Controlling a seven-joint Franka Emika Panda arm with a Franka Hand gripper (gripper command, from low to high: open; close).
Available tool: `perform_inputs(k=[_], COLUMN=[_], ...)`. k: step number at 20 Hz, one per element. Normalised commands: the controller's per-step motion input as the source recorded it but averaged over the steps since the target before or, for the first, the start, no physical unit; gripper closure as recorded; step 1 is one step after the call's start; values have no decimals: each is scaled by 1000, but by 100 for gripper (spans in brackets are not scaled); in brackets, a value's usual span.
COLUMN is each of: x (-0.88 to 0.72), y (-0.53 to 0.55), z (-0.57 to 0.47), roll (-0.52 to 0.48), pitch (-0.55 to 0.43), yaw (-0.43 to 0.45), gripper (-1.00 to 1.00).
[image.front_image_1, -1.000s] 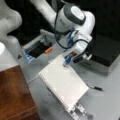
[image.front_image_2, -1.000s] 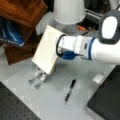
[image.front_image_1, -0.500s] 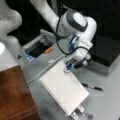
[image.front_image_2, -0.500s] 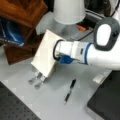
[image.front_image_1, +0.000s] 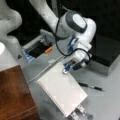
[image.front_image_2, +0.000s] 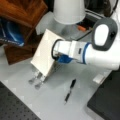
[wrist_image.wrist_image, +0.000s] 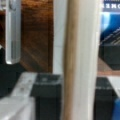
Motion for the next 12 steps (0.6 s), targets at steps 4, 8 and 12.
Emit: perform_inputs(k=[4, 8, 12], x=[-71, -50, -16], y=[18, 4, 14], z=[-214, -197, -163], roll=[-174, -168, -145], pitch=[-149, -152, -142], yaw=[-50, -32, -22], gripper=[100, 100, 100])
